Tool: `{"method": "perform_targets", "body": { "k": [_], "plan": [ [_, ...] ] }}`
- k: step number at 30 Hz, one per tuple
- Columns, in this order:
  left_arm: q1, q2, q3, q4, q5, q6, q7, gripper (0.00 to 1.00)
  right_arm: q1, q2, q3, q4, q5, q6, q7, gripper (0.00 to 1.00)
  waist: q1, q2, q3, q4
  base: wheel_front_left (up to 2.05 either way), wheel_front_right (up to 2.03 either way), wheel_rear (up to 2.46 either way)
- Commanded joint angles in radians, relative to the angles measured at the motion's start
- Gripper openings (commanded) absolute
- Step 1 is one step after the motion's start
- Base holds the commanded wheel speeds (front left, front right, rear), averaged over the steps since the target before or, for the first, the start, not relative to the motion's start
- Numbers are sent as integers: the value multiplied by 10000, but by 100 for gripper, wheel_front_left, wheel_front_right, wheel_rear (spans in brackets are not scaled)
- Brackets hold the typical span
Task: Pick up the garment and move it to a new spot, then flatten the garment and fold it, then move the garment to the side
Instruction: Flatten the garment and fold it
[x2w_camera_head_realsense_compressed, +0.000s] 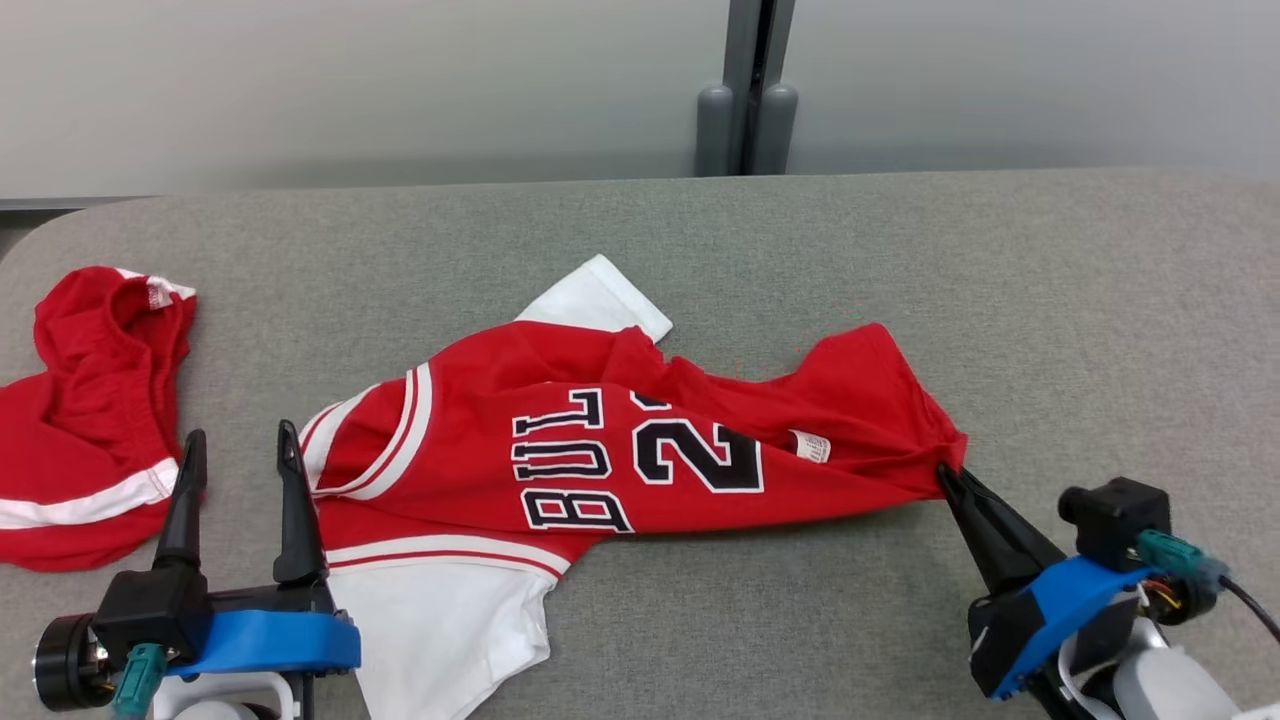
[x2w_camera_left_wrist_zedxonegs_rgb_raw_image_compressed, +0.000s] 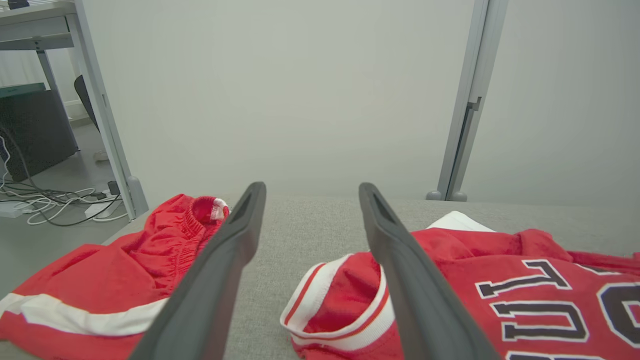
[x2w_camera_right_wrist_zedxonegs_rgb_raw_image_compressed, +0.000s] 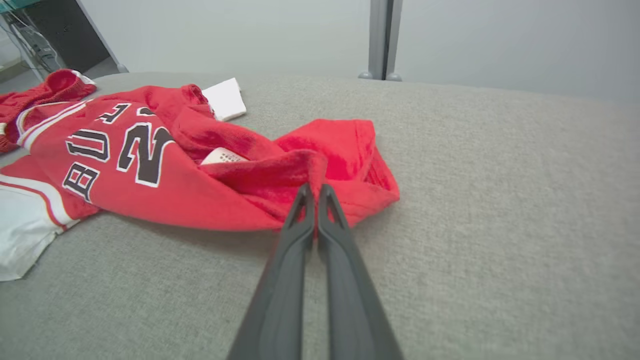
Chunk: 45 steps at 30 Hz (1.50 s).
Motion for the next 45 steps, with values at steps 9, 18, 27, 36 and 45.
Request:
{"method": "perform_targets", "body": {
  "k": [9,18,27,36,45],
  "plan": [
    [-228,-9,155,-31,86,-18,-47,100,3200,673,-1639,-5910,-54,1,3599,0,0,0,235,-432,0,0,0],
    [-436,-12,99,42,54,-74,-47,100,3723,961,-2299,-7403,-95,1,5078,100,0,0,389,-368,0,0,0],
    [-546,-13,73,76,75,-66,-47,100,2209,561,-2391,-7203,-401,1,4267,100,0,0,471,-99,0,0,0],
    [-710,-13,-127,50,-20,0,-47,100,1056,-188,-1325,-4997,-376,1,4258,100,0,0,662,376,0,0,0],
    [-839,-15,-358,52,-170,120,-47,100,891,-604,-426,-3149,-259,1,4383,100,0,0,859,766,0,0,0]
  ]
}}
